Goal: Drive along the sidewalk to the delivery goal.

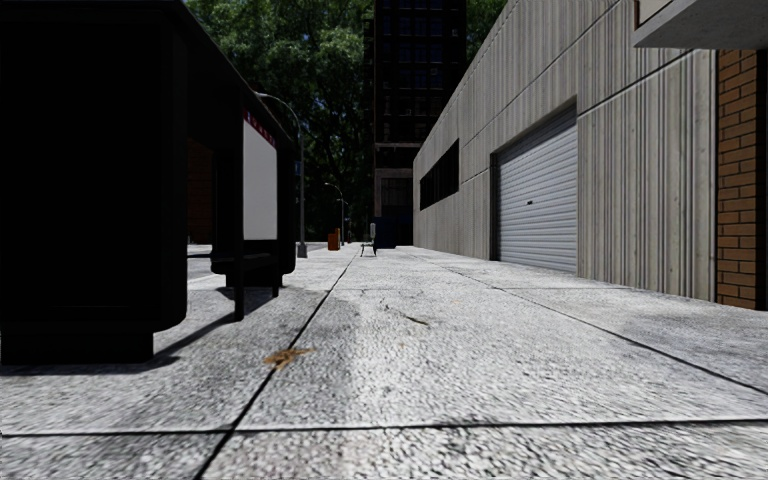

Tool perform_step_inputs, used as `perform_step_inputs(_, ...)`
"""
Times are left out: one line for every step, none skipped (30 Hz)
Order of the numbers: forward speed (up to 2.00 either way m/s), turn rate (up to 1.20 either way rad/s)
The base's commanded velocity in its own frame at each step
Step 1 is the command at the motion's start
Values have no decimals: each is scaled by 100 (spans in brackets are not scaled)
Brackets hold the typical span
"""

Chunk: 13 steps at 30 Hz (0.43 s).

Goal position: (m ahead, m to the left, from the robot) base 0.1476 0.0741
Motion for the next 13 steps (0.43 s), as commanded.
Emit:
perform_step_inputs(0, 0)
perform_step_inputs(0, 0)
perform_step_inputs(0, 0)
perform_step_inputs(0, 0)
perform_step_inputs(0, 0)
perform_step_inputs(0, 0)
perform_step_inputs(0, 0)
perform_step_inputs(0, 0)
perform_step_inputs(0, 0)
perform_step_inputs(0, 0)
perform_step_inputs(0, 0)
perform_step_inputs(0, 0)
perform_step_inputs(0, 0)
